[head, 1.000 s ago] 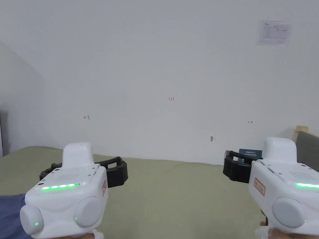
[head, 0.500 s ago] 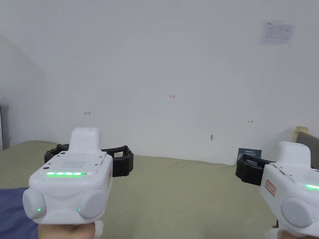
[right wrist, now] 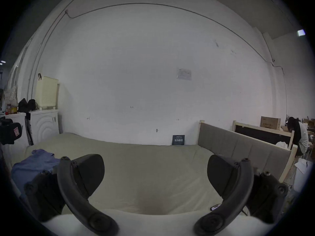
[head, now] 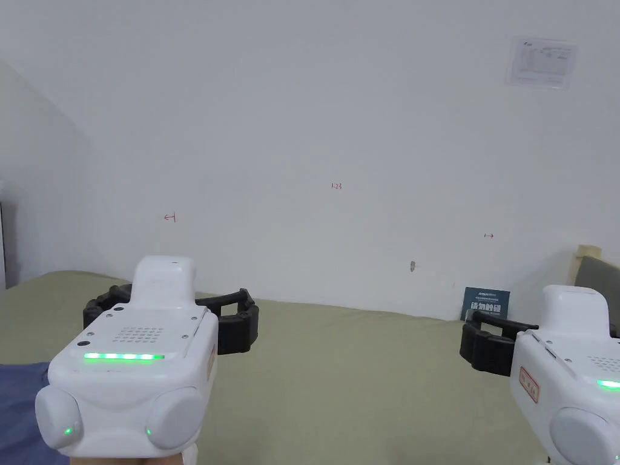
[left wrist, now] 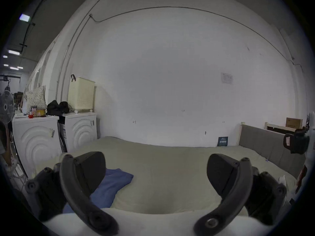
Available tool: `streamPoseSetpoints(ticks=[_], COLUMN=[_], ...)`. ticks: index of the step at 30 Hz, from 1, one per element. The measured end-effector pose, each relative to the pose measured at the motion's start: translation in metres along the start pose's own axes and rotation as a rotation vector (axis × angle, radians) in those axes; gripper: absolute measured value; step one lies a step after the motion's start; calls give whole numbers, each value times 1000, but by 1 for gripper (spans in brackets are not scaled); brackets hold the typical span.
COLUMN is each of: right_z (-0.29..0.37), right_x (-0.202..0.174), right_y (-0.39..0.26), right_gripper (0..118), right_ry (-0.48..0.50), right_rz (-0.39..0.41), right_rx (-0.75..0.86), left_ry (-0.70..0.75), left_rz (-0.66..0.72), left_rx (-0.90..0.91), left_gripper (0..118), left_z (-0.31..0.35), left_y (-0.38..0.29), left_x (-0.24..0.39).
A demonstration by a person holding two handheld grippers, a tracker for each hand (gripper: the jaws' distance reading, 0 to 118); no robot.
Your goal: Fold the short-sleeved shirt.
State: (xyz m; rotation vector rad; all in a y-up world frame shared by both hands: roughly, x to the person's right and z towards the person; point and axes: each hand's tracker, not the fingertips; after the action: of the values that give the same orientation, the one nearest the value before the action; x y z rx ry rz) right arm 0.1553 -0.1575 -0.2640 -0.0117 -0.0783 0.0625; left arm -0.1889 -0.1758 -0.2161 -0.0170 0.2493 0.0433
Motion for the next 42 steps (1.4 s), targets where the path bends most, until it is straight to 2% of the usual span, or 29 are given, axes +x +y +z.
streamPoseSetpoints(ticks=[1, 2, 3, 5, 7, 10, 14, 16, 20, 22, 25, 28, 32, 34, 37, 42], right_z=[1, 3, 3, 0, 0, 5, 6, 5, 14, 22, 43, 48, 53, 48, 37, 1], right_x=[0, -1, -4, -5, -1, -5, -29, -52, -119, -154, -208, -249, -280, -284, -282, -261], right_y=[0, -1, -3, -18, -31, -11, -7, -4, 3, 3, 1, -8, -17, -19, -19, -21], right_gripper=[76, 9, 0, 0, 0, 0, 0, 0, 0, 0, 0, 0, 0, 0, 0, 0], right_ry=[0, -7, -4, -31, 18, 16, 69, 146, 350, 460, 610, 751, 823, 819, 821, 766], right_rz=[11, 29, 51, 29, -9, 27, 13, 13, 18, 1, 22, -10, -3, 0, 15, 124], right_rx=[-8, -20, -33, -41, -73, -74, -74, -65, -47, -41, -36, -91, -114, -116, -122, -123], left_ry=[1, -4, -3, 23, 7, 43, 73, 101, 287, 385, 496, 571, 613, 604, 593, 490], left_rz=[-18, -41, -55, -34, -9, -46, -48, -39, -67, -55, -18, -29, -34, -32, -42, -8], left_rx=[0, 1, 6, -2, -15, -32, -56, -62, -45, -38, -37, -56, -86, -96, -133, -223], left_gripper=[38, 0, 0, 0, 0, 0, 0, 0, 0, 0, 0, 0, 0, 0, 0, 0], left_z=[1, 3, 2, 3, 4, 4, 11, 17, 47, 69, 106, 132, 141, 135, 108, 38], left_y=[-1, -2, -5, -9, -11, -12, -9, -8, -1, 0, -2, -5, -11, -14, -20, -25], left_x=[1, 3, 3, 2, -2, -3, -19, -36, -81, -105, -142, -165, -182, -185, -188, -196])
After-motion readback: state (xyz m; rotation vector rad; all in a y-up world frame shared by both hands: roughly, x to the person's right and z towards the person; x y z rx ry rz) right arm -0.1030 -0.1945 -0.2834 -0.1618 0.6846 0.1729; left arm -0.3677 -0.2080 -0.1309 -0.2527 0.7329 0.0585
